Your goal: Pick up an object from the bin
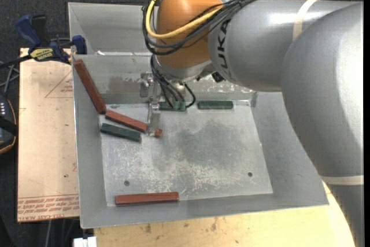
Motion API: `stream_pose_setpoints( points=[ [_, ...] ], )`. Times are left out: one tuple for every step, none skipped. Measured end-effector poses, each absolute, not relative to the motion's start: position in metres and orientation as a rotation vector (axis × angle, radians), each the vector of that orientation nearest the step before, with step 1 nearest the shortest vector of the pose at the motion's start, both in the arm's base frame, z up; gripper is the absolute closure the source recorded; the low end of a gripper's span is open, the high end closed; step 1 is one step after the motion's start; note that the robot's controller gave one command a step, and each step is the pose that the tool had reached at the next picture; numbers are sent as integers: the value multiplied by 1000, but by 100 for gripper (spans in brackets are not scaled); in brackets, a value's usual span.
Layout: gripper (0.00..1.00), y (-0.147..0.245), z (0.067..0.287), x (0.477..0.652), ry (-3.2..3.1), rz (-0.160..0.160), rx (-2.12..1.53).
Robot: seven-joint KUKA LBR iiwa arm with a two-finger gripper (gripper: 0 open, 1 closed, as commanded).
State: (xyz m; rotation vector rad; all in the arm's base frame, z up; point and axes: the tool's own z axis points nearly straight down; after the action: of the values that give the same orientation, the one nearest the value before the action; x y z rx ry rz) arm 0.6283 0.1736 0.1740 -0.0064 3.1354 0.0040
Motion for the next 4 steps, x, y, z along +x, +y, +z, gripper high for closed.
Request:
stream_pose_setpoints(
  points=[
    [0,207,156,606,3132,0,271],
    [0,216,138,622,3129,3,241],
    [0,217,75,619,3108,4,429],
    [100,220,59,625,3105,12,413]
  ],
)
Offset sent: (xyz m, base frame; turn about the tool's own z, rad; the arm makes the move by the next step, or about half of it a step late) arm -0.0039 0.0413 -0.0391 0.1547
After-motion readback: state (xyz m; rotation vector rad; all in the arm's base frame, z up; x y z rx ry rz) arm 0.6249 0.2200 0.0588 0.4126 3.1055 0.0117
